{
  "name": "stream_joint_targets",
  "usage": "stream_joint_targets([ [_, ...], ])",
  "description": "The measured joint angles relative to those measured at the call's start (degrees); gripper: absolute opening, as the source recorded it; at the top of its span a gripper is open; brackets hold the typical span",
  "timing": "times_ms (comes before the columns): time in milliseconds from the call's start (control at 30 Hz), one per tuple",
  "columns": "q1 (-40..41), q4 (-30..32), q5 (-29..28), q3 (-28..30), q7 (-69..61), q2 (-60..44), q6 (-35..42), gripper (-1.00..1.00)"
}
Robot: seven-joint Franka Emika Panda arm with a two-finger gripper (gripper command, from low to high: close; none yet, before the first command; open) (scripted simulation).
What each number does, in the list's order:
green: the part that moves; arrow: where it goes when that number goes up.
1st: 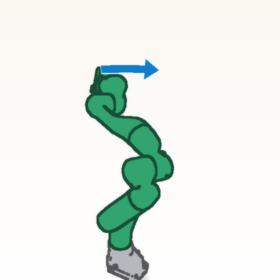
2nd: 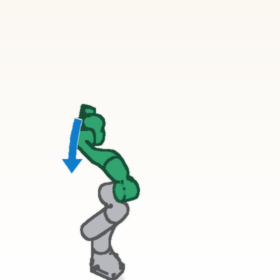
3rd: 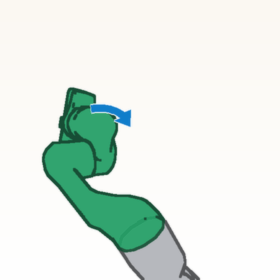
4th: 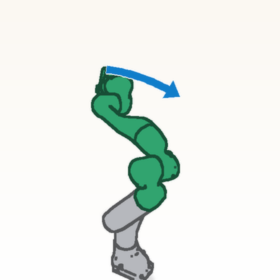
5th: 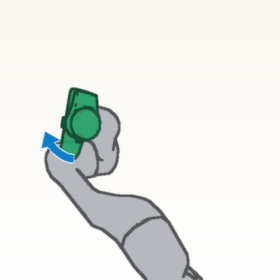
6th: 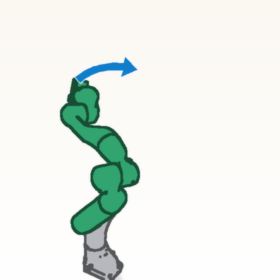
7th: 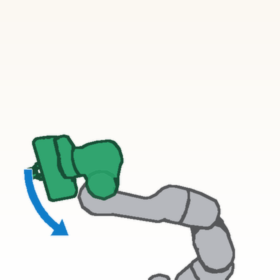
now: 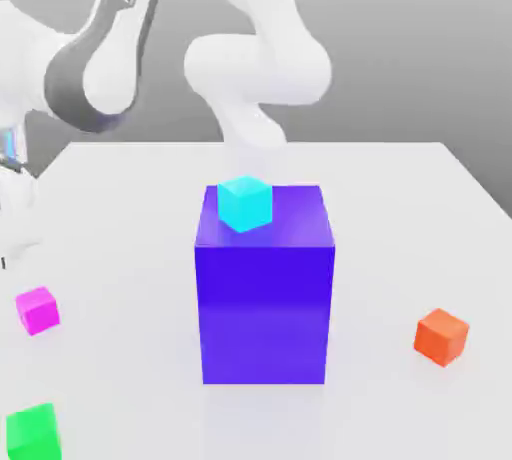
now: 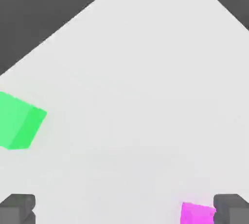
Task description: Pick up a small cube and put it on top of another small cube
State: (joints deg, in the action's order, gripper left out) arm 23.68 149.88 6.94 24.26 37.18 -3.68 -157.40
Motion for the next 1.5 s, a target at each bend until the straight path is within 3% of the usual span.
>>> stream_joint_targets([
  [100,3.8,1.1,5.8,-1.4,-4.6,-6.7,-3.4,0.00],
  [233,10.2,-0.5,14.0,-9.1,-10.8,-15.0,-9.3,0.00],
  [267,11.8,-1.0,15.8,-11.0,-12.2,-17.0,-10.8,-1.00],
  [500,12.5,-1.1,15.8,-11.7,-12.2,-17.4,-11.1,-1.00],
  [700,6.6,1.3,4.3,-3.6,-3.4,-6.8,-3.3,-1.00],
  [1167,-5.8,-19.6,-0.9,-12.1,5.8,-12.1,11.9,-1.00],
  [1300,-6.7,-22.3,0.5,-14.0,5.3,-18.0,8.6,-1.00],
  [1333,-6.4,-22.5,1.1,-14.5,4.9,-20.0,6.9,1.00],
  [1500,-6.4,-22.5,1.1,-14.5,4.9,-20.0,6.9,1.00],
])
